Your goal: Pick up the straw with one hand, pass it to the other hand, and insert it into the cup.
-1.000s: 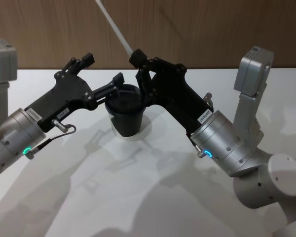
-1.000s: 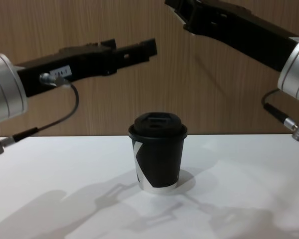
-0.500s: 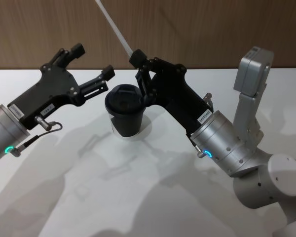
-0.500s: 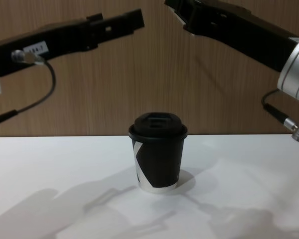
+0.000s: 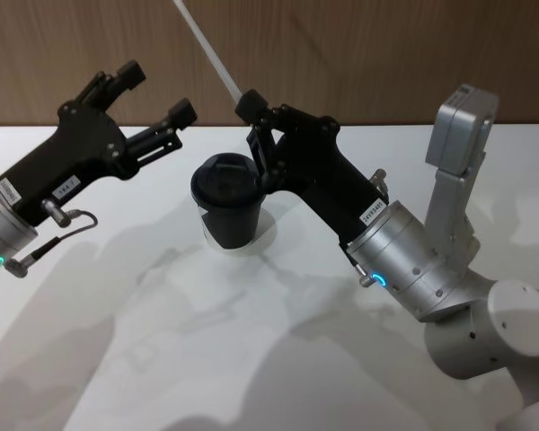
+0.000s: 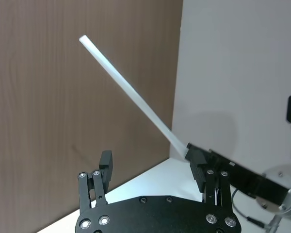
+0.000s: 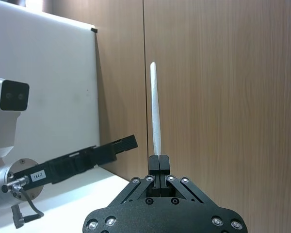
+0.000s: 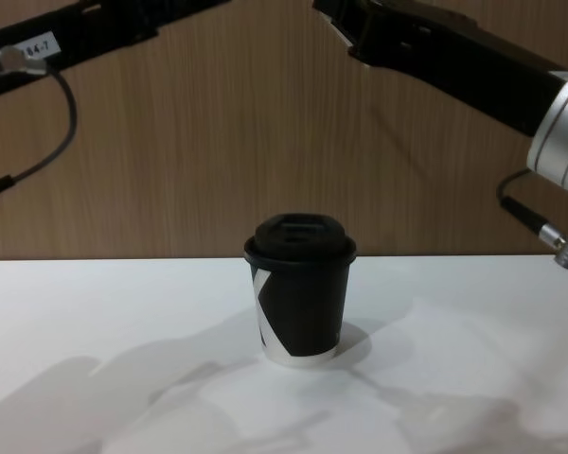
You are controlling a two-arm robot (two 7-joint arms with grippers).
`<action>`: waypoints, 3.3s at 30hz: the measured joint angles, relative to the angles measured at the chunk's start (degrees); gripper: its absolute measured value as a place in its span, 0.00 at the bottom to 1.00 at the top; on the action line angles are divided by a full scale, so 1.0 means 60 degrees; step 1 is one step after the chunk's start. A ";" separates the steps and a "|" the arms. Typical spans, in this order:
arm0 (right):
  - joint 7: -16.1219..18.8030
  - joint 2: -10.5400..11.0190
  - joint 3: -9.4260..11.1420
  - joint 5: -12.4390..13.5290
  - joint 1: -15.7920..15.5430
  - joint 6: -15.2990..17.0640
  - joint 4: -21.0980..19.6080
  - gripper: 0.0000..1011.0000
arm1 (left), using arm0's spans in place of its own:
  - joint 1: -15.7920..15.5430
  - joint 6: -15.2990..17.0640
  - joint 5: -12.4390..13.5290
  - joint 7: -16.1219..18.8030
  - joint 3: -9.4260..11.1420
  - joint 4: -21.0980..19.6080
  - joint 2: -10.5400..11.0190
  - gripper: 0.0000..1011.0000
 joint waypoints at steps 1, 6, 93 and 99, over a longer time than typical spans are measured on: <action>0.0000 0.0000 0.0000 0.0000 0.0000 0.0000 0.0000 0.00 | -0.0023 0.0003 -0.0072 -0.0052 -0.0007 0.0033 -0.0015 0.99; 0.0000 0.0000 0.0000 0.0000 0.0000 0.0000 0.0000 0.00 | -0.0172 0.0050 -0.0616 -0.0434 -0.0012 0.0234 -0.0123 0.99; 0.0000 -0.0001 0.0000 0.0001 0.0000 0.0000 0.0000 0.00 | -0.3068 0.1704 -0.4502 -0.2980 0.1227 0.3384 -0.1702 0.04; 0.0000 0.0000 0.0000 0.0001 0.0000 0.0000 0.0001 0.02 | -0.3094 0.1655 -0.4519 -0.3038 0.1297 0.3347 -0.1701 0.02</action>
